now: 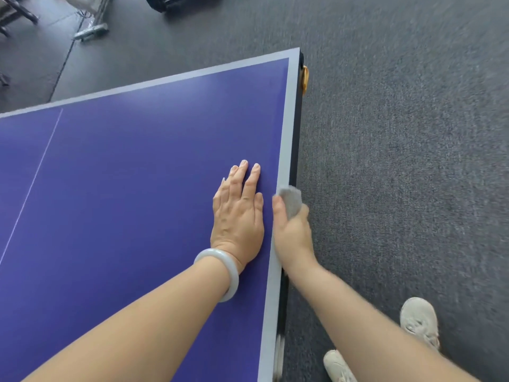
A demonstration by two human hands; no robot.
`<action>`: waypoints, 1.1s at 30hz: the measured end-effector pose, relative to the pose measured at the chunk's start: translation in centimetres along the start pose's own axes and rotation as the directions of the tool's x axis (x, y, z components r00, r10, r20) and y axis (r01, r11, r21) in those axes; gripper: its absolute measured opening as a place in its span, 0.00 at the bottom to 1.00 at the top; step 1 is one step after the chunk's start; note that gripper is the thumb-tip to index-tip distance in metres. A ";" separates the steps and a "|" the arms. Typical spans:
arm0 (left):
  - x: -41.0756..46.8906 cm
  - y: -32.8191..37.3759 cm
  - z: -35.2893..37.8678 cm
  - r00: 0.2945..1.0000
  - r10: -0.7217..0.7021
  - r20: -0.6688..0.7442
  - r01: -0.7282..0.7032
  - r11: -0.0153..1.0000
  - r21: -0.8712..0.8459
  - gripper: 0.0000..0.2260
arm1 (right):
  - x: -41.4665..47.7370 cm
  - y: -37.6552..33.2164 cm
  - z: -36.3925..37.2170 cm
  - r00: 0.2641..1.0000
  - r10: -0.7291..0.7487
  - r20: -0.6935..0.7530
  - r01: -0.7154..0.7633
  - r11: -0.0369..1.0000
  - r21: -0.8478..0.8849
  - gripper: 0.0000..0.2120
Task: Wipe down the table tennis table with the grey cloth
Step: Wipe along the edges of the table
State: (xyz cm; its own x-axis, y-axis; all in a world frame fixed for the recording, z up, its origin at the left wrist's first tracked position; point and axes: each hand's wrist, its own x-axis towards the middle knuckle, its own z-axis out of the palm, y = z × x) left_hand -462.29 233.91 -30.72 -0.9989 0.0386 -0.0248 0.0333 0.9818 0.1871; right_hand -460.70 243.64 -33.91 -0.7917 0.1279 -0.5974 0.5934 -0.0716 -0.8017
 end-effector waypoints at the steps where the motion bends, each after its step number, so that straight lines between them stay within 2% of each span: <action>1: -0.1 -0.1 0.1 1.000 0.001 -0.004 -0.001 1.000 -0.004 0.23 | 1.8 -1.2 0.1 1.000 -0.004 -0.007 0.004 1.000 0.001 0.27; 6: -0.1 -0.4 0.3 1.000 0.010 -0.025 -0.011 1.000 -0.016 0.22 | 6.9 -5.5 0.0 1.000 -0.028 -0.001 0.028 0.997 0.075 0.30; 11: -0.1 -0.2 0.2 1.000 -0.011 -0.020 0.011 1.000 -0.017 0.22 | -2.9 1.7 -0.5 0.993 -0.117 0.025 0.114 0.989 0.100 0.24; 14: 0.0 -0.2 0.2 1.000 -0.003 -0.029 0.002 1.000 -0.029 0.22 | -8.0 4.8 -0.9 0.992 -0.095 0.086 0.089 0.994 0.070 0.35; 17: 0.0 -0.4 0.1 0.999 0.000 -0.039 -0.003 0.998 -0.058 0.21 | -7.8 5.1 -1.0 0.992 -0.079 0.094 0.078 0.997 0.015 0.30; 21: -0.3 -0.4 -0.3 0.998 -0.007 -0.070 -0.008 0.976 -0.219 0.20 | -7.5 5.1 -1.1 0.992 -0.085 0.090 0.088 0.996 -0.025 0.28; 24: -1.4 -0.4 -1.1 0.992 -0.084 -0.092 0.032 0.885 -0.464 0.17 | -7.3 5.1 -1.0 0.994 -0.075 0.083 0.079 0.996 -0.045 0.30; 26: -3.8 -0.4 -1.5 0.990 -0.113 -0.080 0.055 0.853 -0.520 0.17 | -7.0 5.2 -0.9 0.995 -0.070 0.076 0.074 0.996 -0.050 0.30; 30: -13.3 -1.3 -0.9 0.999 0.046 0.006 -0.043 0.951 -0.308 0.21 | -7.1 5.2 -0.9 0.994 -0.076 0.078 0.077 0.997 -0.014 0.30; 33: -19.1 -2.1 -0.4 0.996 0.065 0.056 -0.056 0.986 -0.160 0.23 | -7.1 5.3 -0.9 0.993 -0.090 0.077 0.090 0.996 -0.005 0.29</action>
State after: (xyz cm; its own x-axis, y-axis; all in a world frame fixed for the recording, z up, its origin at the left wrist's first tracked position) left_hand -443.27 231.05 -30.22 -0.9913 0.1131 -0.0672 0.0835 0.9356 0.3430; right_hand -451.81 243.27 -33.92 -0.8504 0.0575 -0.5230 0.5203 -0.0547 -0.8522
